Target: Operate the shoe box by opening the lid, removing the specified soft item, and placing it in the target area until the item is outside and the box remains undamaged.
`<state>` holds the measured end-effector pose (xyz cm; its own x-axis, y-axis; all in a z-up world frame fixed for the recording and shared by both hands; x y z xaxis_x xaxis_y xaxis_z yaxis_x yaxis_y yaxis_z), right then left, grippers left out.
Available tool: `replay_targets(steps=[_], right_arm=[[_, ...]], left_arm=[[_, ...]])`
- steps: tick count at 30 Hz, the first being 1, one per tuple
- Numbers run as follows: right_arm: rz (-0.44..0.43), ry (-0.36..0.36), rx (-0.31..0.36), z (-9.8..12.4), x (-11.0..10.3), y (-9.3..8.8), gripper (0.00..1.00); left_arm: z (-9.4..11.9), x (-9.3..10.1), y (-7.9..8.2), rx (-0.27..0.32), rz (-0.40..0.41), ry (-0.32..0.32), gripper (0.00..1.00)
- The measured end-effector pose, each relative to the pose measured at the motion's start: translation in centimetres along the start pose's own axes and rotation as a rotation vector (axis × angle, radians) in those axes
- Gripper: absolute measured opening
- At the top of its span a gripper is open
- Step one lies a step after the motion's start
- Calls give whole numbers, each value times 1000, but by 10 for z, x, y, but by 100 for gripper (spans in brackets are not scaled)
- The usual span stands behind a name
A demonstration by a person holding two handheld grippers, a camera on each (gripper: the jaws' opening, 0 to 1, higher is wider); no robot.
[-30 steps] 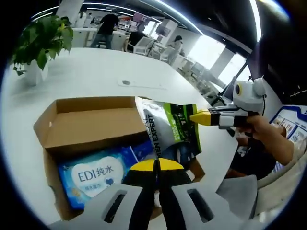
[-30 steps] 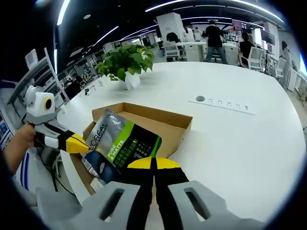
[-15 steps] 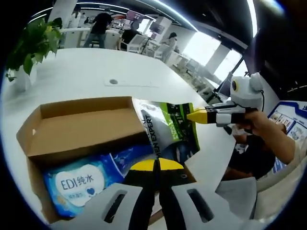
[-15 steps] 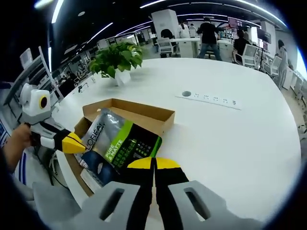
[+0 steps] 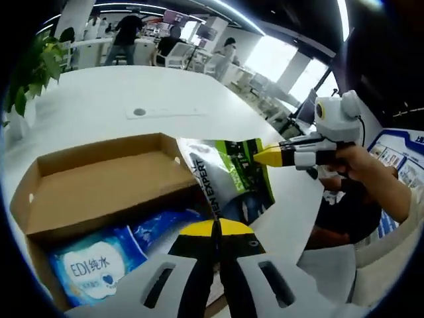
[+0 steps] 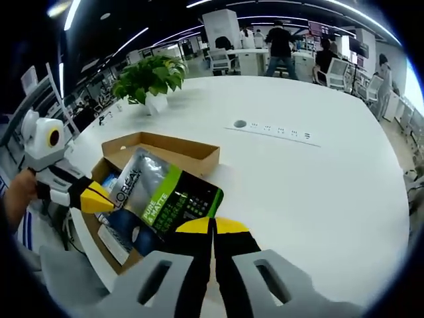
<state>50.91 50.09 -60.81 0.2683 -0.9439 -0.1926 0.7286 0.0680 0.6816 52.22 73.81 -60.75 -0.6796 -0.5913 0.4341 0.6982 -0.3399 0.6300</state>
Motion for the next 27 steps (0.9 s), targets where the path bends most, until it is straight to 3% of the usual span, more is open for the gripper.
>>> replay_targets(steps=[18,27], right_arm=[[-4,-75,-37,13,36,-6,0],[3,-108,-50,10,51,-7,0]], left_arm=[[-41,23,11,-55,-56,-31,0],[-59,31,14,-70,-73,-14,0]])
Point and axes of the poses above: the point that each gripper's makers call its tool centre point, and the gripper's own axes: z roughly backward along the fingers, x roughly to its right, y roughly out of its top, the point moved 10 cm from there along z, roughly backward along the fingers, and after that the axes turned 1 degree about -x, right-handed, at the moved point
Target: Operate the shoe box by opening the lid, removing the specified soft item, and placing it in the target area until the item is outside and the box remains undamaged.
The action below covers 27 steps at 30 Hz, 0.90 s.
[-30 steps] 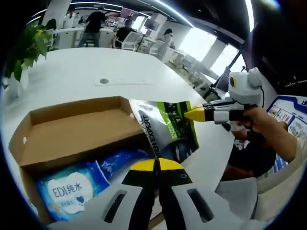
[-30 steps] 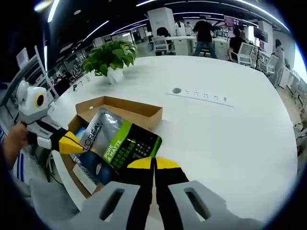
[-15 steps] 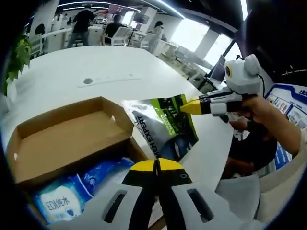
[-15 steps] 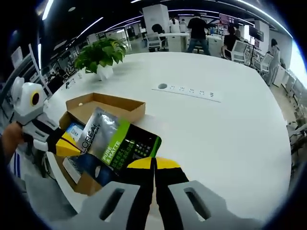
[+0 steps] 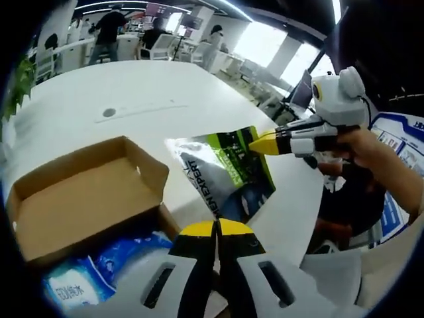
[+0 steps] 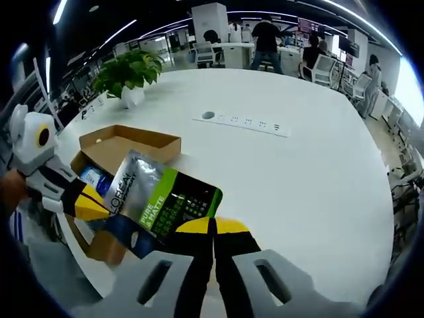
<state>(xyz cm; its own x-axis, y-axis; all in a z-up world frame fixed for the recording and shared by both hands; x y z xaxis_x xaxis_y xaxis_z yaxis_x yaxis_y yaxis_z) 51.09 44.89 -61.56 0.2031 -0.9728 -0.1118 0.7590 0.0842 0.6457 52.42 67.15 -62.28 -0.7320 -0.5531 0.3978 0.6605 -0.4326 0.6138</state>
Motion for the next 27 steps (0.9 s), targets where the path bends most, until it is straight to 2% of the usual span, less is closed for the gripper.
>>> replay_targets(steps=[6,14,19,27], right_arm=[[9,-13,-13,-6,4,-2,0],[8,-18,-35,-19,5,-6,0],[-4,-24,-45,-27,7,-8,0],[-28,-36,-42,-35,13,-11,0]], left_arm=[[-10,3,0,-30,-55,27,0],[-21,1,0,-101,-157,71,0],[-30,1,4,-172,-237,86,0],[-46,2,11,-253,-297,110,0]])
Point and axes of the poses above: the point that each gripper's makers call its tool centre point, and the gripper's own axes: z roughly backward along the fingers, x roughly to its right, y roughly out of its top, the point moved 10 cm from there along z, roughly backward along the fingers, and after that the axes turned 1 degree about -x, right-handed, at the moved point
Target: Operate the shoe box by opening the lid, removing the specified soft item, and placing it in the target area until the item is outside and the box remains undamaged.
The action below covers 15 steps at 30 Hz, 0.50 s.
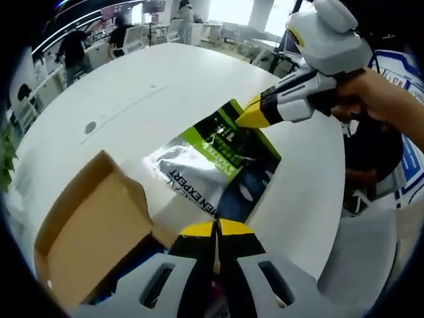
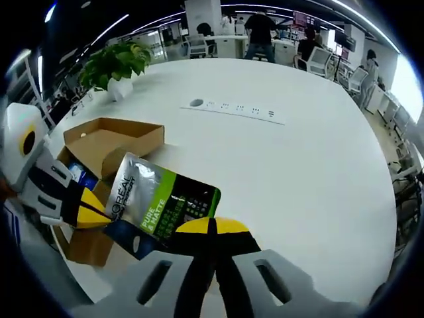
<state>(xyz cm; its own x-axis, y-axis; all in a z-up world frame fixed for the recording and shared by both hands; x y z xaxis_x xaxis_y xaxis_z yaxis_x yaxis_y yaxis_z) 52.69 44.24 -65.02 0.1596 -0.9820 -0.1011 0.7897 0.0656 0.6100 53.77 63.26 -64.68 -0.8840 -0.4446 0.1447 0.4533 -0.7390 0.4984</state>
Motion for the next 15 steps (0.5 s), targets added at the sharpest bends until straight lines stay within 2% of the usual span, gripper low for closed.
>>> replay_targets(steps=[6,10,15], right_arm=[[-15,-5,5,-9,4,-3,0],[-22,-8,4,-14,4,-7,0],[-41,-9,-2,-22,7,-14,0]], left_arm=[[-14,5,5,-78,-95,24,0],[-21,6,5,-105,-97,31,0],[-32,7,4,-148,-140,50,0]])
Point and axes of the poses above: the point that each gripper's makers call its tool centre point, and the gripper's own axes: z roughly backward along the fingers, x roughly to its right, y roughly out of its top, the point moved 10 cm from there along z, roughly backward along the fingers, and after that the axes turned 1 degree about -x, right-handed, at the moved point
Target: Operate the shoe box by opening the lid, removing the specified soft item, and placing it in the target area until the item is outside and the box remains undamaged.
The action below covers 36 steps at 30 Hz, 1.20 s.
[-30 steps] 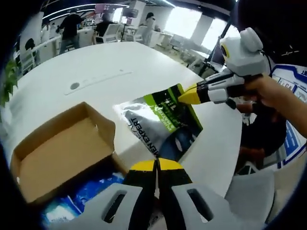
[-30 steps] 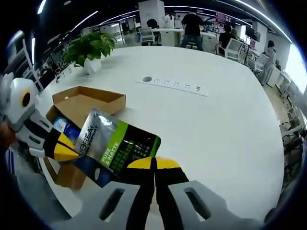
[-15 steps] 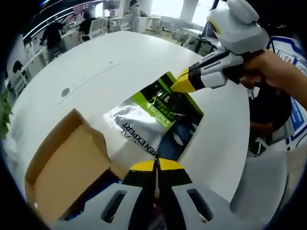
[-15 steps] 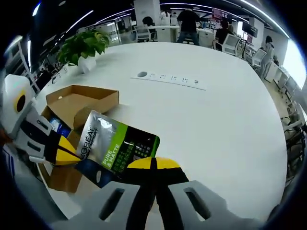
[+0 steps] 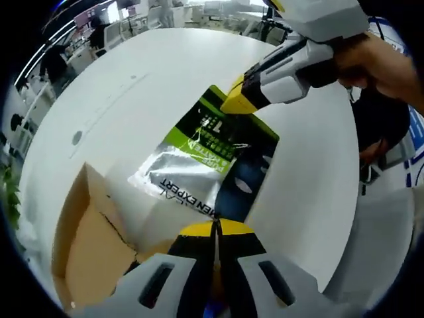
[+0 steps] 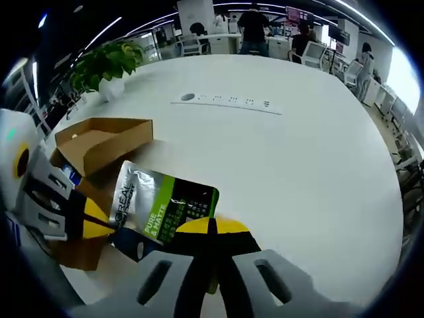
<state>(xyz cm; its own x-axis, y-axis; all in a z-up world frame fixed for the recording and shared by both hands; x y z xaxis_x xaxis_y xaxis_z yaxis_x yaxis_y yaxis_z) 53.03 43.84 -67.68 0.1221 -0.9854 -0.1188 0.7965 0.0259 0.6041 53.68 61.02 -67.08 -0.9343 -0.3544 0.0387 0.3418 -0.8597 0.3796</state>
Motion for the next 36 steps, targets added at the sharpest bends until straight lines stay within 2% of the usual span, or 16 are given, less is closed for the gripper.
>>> replay_targets(steps=[12,21,31,36], right_arm=[[-10,-10,-21,-16,7,-11,0],[-19,-10,-34,-26,11,-17,0],[-18,-21,-50,-32,13,-17,0],[-38,-37,-54,-35,14,-17,0]], left_arm=[[-20,5,6,-77,-98,11,0],[-32,4,5,-107,-124,-3,0],[-31,2,4,-111,-144,0,0],[-24,5,2,-101,-192,15,4]])
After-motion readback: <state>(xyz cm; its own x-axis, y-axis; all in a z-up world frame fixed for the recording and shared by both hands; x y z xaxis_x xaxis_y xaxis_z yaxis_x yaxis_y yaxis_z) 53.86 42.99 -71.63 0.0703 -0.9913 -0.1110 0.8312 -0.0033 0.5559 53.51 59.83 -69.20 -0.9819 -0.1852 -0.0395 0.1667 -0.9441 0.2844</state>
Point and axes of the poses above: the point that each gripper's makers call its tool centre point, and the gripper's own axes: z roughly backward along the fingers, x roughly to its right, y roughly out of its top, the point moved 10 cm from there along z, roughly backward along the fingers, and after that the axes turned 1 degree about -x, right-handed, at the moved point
